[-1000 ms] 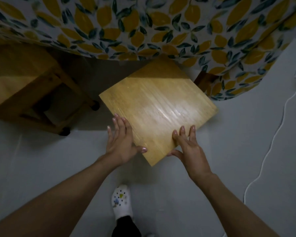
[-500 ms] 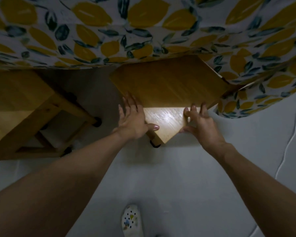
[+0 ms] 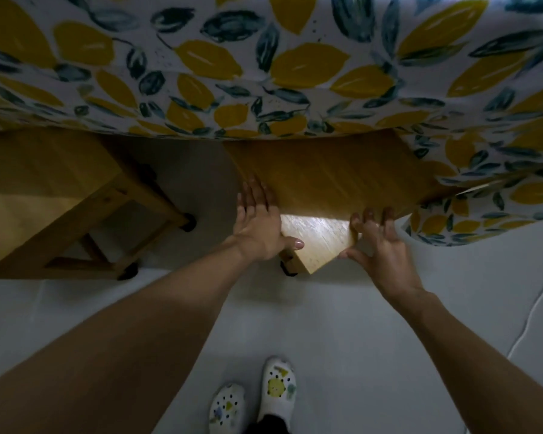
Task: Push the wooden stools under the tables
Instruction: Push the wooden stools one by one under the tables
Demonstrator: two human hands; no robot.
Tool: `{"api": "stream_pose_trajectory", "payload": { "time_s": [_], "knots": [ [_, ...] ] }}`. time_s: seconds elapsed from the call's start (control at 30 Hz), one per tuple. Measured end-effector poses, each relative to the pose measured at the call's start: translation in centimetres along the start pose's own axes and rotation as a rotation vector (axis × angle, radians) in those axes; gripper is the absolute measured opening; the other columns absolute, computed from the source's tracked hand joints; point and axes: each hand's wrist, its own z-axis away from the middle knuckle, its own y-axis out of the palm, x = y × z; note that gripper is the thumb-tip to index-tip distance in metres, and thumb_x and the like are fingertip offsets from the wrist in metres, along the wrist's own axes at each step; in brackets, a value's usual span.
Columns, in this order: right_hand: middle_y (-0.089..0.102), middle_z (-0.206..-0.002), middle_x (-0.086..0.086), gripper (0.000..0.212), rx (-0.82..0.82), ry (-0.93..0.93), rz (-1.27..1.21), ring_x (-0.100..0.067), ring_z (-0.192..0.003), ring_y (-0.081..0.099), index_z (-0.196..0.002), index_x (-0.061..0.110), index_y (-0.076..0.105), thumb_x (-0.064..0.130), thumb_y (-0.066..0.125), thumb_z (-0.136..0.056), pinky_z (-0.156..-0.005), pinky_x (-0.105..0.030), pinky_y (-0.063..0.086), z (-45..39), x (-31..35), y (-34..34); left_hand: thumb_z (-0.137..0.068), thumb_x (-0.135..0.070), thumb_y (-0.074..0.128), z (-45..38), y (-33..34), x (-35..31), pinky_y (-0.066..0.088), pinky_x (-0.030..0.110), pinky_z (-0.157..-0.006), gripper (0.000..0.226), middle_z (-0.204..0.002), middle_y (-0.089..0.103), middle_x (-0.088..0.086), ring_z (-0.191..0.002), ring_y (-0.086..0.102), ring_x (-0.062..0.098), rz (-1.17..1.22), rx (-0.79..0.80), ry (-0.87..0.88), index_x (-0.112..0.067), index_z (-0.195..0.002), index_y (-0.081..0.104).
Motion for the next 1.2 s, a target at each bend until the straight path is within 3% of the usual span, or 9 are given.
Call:
{"api": "stream_pose_trajectory", "payload": {
  "time_s": [0.13,0.23,0.4,0.53,0.63,0.83,0.93,1.07,1.2],
  "knots": [
    [0.011,-0.161,-0.007,0.080,0.054,-0.002,0.113,-0.027,-0.147,-0.007,-0.151,0.021,0.021,0.061,0.048,-0.087,-0.117,-0.045,0.009,1.2,0.2,-0.1,-0.075,-0.074,0.048,0.3,-0.1,1.9,-0.013,0.048,-0.114,0.119,-0.151,-0.028,0.023,-0.141,-0.022,0.037,0.003,-0.004,0.103,-0.004,-0.144,-0.021],
    [-0.004,-0.161,-0.011,0.093,0.037,0.028,0.161,-0.023,-0.147,-0.012,-0.153,0.016,0.005,0.074,0.024,-0.082,-0.120,-0.043,-0.002,1.7,2.3,0.9,-0.084,-0.071,0.031,1.2,-0.4,5.9,-0.014,0.050,-0.112,0.095,-0.157,-0.018,0.011,-0.145,-0.013,0.025,0.017,-0.042,0.241,-0.015,-0.148,-0.012],
    [-0.008,-0.160,-0.008,0.098,-0.054,0.040,0.034,-0.016,-0.147,-0.014,-0.152,0.013,-0.004,0.074,0.030,-0.082,-0.121,-0.039,-0.002,0.9,11.3,4.5,-0.092,-0.060,0.015,4.5,0.2,15.9,-0.011,0.046,-0.113,0.073,-0.159,-0.009,0.007,-0.144,-0.015,0.021,-0.172,-0.183,0.285,-0.017,-0.149,-0.005],
    [-0.009,-0.161,-0.007,0.098,-0.028,-0.064,0.016,-0.015,-0.148,-0.013,-0.152,0.014,-0.006,0.067,0.041,-0.084,-0.120,-0.037,-0.003,-0.6,21.5,10.0,-0.098,-0.045,0.019,8.3,-0.9,26.8,-0.005,0.044,-0.117,0.060,-0.159,0.005,0.007,-0.146,-0.006,0.022,-0.040,-0.373,0.204,-0.016,-0.150,0.008],
    [-0.011,-0.161,-0.004,0.098,0.007,-0.126,-0.044,-0.013,-0.147,-0.015,-0.152,0.013,-0.005,0.064,0.044,-0.083,-0.121,-0.036,-0.003,-1.8,30.3,15.1,-0.100,-0.037,0.021,10.8,-1.8,35.9,-0.001,0.041,-0.118,0.054,-0.159,0.005,0.005,-0.145,-0.006,0.016,0.126,-0.430,0.180,-0.018,-0.149,0.012],
    [0.005,-0.161,-0.011,0.101,0.035,-0.301,-0.113,-0.020,-0.149,-0.005,-0.151,0.006,0.011,0.062,0.054,-0.080,-0.121,-0.036,-0.004,-4.9,47.1,23.7,-0.097,-0.044,0.020,12.8,-3.5,52.1,-0.002,0.048,-0.118,0.056,-0.160,0.000,0.007,-0.144,-0.014,0.017,0.191,-0.395,0.068,-0.025,-0.149,0.008],
    [-0.002,-0.161,-0.013,0.108,0.054,-0.338,-0.030,-0.022,-0.148,-0.010,-0.151,0.006,0.004,0.069,0.051,-0.077,-0.121,-0.041,-0.006,-6.7,52.6,26.5,-0.089,-0.061,0.017,12.3,-4.4,57.7,-0.011,0.050,-0.113,0.063,-0.160,-0.002,0.005,-0.141,-0.019,0.022,0.137,-0.272,0.084,-0.040,-0.148,0.004],
    [0.001,-0.161,-0.015,0.116,0.009,-0.238,0.172,-0.030,-0.148,-0.007,-0.151,0.005,0.007,0.076,0.046,-0.068,-0.118,-0.054,-0.002,-7.5,55.4,28.5,-0.075,-0.081,0.022,10.1,-5.3,61.9,-0.011,0.060,-0.112,0.088,-0.157,-0.020,0.009,-0.141,-0.026,0.032,-0.145,-0.155,0.165,-0.042,-0.145,-0.013],
    [0.008,-0.161,-0.014,0.113,0.004,-0.250,0.221,-0.030,-0.148,-0.002,-0.151,0.005,0.014,0.068,0.054,-0.066,-0.117,-0.058,0.004,-7.6,55.2,28.4,-0.068,-0.080,0.036,8.6,-4.7,62.2,-0.002,0.063,-0.110,0.101,-0.157,-0.020,0.014,-0.141,-0.020,0.040,-0.290,-0.259,0.191,-0.038,-0.146,-0.014]
  ]
}}
